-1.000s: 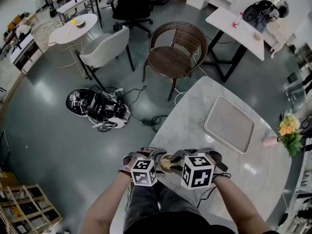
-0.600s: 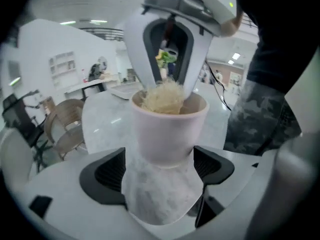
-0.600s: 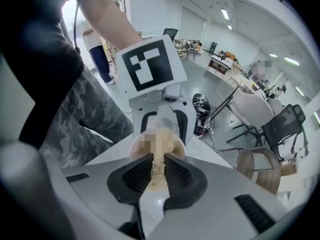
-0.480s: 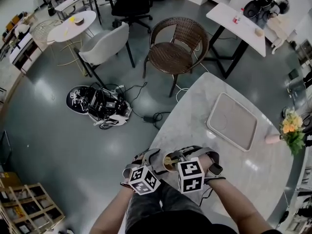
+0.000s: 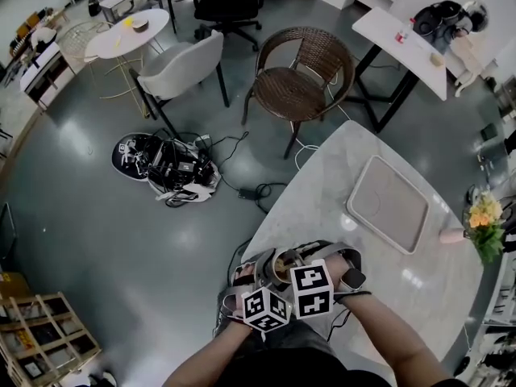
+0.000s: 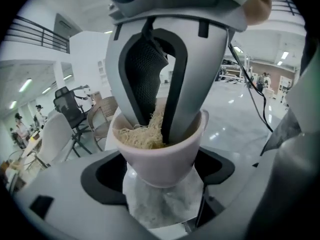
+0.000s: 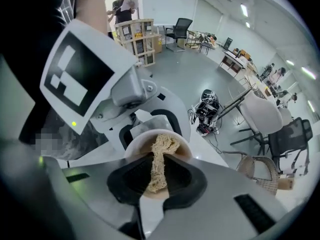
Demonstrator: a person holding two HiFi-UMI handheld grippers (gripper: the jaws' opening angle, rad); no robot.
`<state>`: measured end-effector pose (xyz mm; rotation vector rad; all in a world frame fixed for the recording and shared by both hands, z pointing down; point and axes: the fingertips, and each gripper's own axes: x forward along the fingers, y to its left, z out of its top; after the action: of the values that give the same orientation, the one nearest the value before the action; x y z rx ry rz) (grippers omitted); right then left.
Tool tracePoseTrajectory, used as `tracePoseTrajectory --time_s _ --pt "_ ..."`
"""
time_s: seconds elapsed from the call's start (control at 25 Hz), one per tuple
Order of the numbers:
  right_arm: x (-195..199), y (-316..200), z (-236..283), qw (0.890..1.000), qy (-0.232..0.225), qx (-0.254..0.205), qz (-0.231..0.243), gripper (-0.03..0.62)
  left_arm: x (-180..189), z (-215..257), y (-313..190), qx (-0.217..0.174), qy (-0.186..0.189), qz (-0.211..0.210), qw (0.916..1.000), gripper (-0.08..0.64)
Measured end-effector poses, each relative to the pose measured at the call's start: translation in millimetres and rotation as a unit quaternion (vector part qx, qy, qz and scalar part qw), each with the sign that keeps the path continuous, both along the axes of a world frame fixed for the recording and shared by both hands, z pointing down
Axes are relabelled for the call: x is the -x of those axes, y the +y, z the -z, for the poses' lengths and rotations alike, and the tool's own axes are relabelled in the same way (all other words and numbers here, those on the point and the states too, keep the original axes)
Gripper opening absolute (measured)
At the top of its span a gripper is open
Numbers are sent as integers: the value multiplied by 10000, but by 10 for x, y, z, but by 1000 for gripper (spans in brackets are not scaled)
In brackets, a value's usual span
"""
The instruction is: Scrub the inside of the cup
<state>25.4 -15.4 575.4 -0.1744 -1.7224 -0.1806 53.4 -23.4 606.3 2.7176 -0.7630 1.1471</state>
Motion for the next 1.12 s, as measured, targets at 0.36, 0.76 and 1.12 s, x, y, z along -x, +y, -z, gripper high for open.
tracePoseTrajectory --time_s 0.36,0.76,1.12 --pt "-8 121 246 9960 -776 442 1 60 0 -39 41 68 -2 -2125 9771 425" --pt "-61 136 450 9947 -959 364 -58 60 -17 -48 134 90 -397 -4502 8920 426" --pt "-80 -28 286 9979 -484 -424 -60 60 426 76 40 888 629 -1905 9756 430"
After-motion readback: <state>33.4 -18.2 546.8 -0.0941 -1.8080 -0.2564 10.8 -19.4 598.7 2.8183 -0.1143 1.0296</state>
